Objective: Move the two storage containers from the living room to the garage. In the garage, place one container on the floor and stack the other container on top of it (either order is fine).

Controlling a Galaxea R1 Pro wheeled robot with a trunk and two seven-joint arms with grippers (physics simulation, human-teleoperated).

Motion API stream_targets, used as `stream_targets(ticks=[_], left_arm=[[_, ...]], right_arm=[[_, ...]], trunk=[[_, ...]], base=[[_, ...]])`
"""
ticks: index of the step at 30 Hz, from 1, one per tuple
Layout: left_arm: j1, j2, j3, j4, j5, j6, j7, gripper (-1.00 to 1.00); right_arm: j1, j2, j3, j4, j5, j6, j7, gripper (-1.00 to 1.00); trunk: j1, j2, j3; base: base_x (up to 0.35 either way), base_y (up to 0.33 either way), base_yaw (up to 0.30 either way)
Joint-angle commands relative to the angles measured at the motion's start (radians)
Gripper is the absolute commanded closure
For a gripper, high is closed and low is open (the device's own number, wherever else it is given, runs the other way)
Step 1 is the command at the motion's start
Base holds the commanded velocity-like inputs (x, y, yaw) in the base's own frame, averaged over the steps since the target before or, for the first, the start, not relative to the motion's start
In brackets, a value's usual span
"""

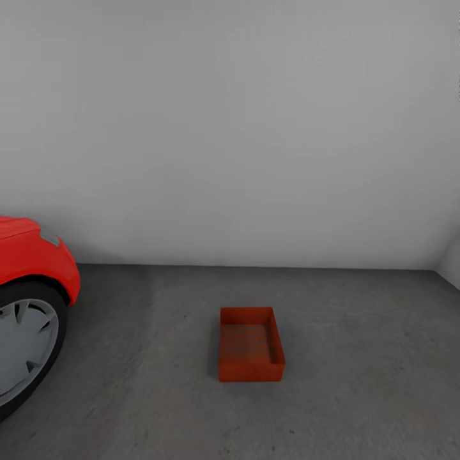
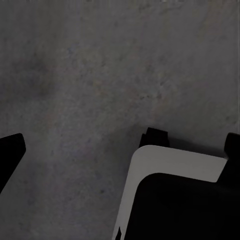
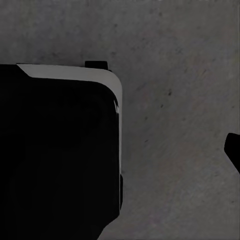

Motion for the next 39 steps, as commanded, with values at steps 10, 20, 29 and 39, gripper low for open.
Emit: stream_targets(ticks=[10,20,29,39], left_arm=[[-0.001,0.000,-0.009,0.000,0.008,0.002,0.002,-1.00],[-0.001,-0.008,-0.008,0.000,0.012,0.004,0.000,-1.00],[-0.001,-0.023,-0.007,0.000,0.011,0.003,-0.001,-1.00],[-0.001,-0.029,-0.008,0.001,0.012,0.006,-0.002,-1.00]], right_arm=[[-0.002,0.001,0.008,0.003,-0.010,-0.007,0.000,-1.00],[-0.002,0.000,0.007,0.003,-0.010,-0.006,0.001,-1.00],[-0.002,0.001,0.008,0.003,-0.009,-0.006,0.001,-1.00],[-0.001,0.001,0.007,0.003,-0.009,-0.007,0.001,-1.00]], trunk=[[0.000,-0.001,0.015],[0.000,-0.001,0.031],[0.000,-0.001,0.045],[0.000,-0.001,0.061]], base=[[0.000,0.000,0.000],[0.000,0.000,0.000],[0.000,0.000,0.000],[0.000,0.000,0.000]])
